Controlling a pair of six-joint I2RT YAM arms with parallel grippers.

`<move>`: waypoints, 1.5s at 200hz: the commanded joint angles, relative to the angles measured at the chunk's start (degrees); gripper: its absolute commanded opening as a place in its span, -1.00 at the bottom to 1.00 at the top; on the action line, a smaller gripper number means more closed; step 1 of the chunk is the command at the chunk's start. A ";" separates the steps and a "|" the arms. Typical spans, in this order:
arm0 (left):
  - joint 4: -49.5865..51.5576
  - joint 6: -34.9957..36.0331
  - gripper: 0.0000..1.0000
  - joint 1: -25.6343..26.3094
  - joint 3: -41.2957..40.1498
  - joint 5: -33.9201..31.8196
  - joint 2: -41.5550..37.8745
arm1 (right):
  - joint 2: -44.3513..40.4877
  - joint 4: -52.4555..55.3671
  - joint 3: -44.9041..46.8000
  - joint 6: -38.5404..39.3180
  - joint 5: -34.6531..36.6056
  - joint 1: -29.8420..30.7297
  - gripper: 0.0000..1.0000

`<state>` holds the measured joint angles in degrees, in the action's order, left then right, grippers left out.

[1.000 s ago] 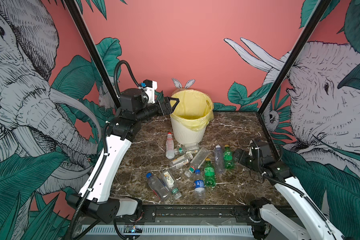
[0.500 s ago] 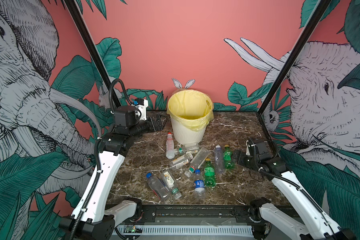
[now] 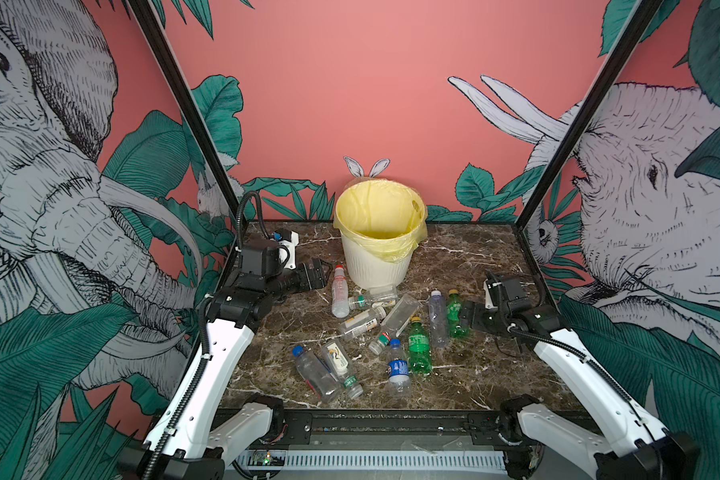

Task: Throw the plastic bottles in the bin
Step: Pick up the plastic bottle from the middle-right of the table.

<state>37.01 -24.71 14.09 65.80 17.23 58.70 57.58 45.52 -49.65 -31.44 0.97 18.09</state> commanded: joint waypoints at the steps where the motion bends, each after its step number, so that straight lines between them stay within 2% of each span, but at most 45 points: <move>1: 2.58 3.59 0.99 -0.54 -0.50 -3.52 -1.09 | 1.13 -2.34 0.28 0.58 -0.99 -0.24 0.98; 35: 4.38 5.20 0.99 -0.90 -2.39 -5.07 -2.10 | 5.46 -3.85 0.09 0.80 -2.91 -0.18 0.98; 98: 2.91 4.36 0.99 -1.45 -9.09 -7.03 -5.35 | 10.22 -5.51 -0.98 2.69 -0.87 -0.50 0.98; 156: 0.99 1.64 0.99 -1.63 -13.53 -7.68 -5.70 | 13.72 -8.97 -0.97 2.43 -0.69 -0.85 0.82; 259: -0.31 -1.49 0.99 -1.74 -15.34 -9.12 -4.15 | 19.96 -13.54 -0.95 3.42 -3.46 -2.51 0.45; 300: -0.38 -1.94 0.99 -1.85 -15.00 -9.31 -3.75 | 22.01 -15.09 -0.94 3.57 -4.48 -3.05 0.42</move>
<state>37.32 -25.71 12.64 51.18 8.67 54.98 78.54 32.12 -49.63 -28.25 -2.61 15.51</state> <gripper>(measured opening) 0.994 0.715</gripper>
